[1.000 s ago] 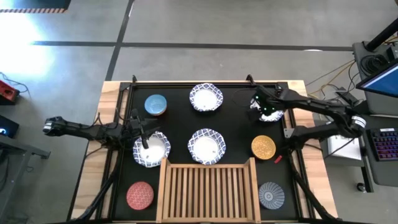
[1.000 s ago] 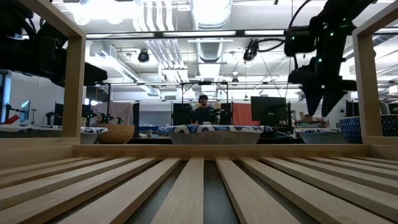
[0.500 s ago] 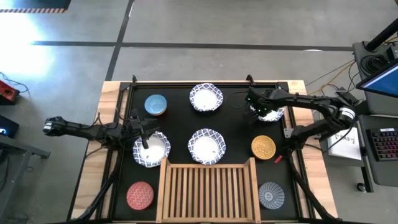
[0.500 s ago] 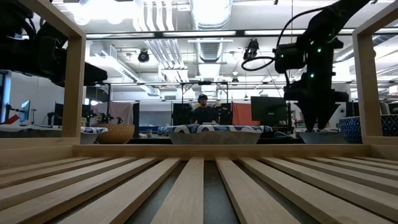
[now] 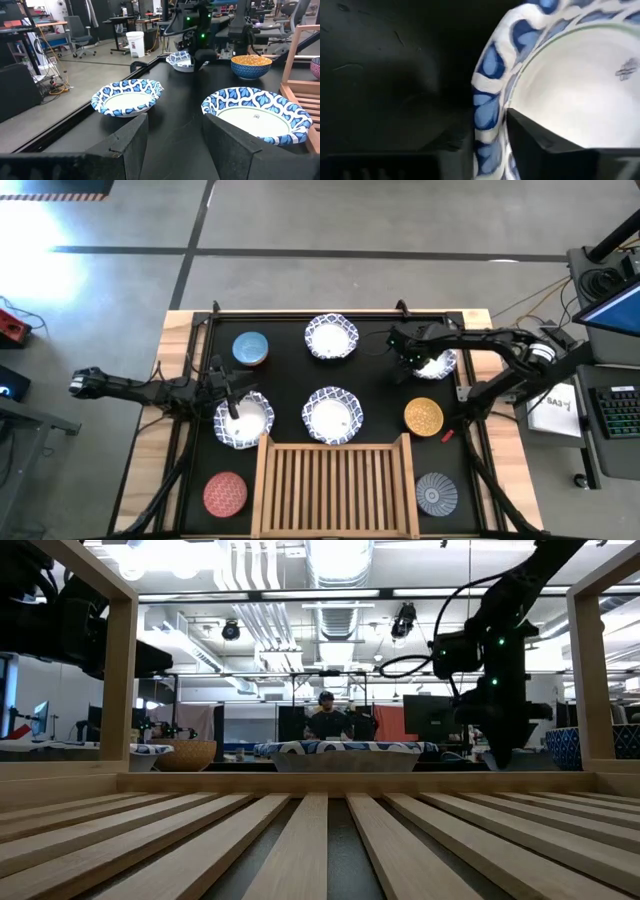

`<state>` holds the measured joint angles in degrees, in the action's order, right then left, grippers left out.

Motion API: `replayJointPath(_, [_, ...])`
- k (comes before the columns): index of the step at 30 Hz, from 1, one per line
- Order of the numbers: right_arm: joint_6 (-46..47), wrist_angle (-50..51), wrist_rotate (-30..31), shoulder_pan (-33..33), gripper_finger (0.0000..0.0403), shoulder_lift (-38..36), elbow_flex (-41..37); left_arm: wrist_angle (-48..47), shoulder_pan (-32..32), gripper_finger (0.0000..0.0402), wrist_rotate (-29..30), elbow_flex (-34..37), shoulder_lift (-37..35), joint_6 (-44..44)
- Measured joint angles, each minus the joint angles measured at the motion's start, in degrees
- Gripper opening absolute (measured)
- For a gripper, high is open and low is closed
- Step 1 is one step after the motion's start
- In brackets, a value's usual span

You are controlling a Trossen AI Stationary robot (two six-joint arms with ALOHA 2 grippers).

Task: Place and stack bowls onto a shelf
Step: Put the white patterned bowl on the shelf

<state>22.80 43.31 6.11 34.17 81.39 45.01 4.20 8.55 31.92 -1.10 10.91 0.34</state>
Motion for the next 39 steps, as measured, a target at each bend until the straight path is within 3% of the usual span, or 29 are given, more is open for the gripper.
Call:
replayJointPath(6, [-1.2, -0.1, 0.5, 0.0, 0.0016, -0.8, 0.0, 0.0, 0.0, 0.0176, 0.0, 0.0, 0.0, 0.0])
replayJointPath(20, [-4.7, -0.3, -2.2, -2.0, 0.0011, -8.7, 3.6, 0.0, 0.0, 0.0176, 0.0, 0.0, 0.0, 0.0])
replayJointPath(39, [-9.6, -3.9, -3.2, -27.1, 0.0011, -8.1, 19.6, 0.0, 0.0, 0.0176, 0.0, 0.0, 0.0, 0.0])
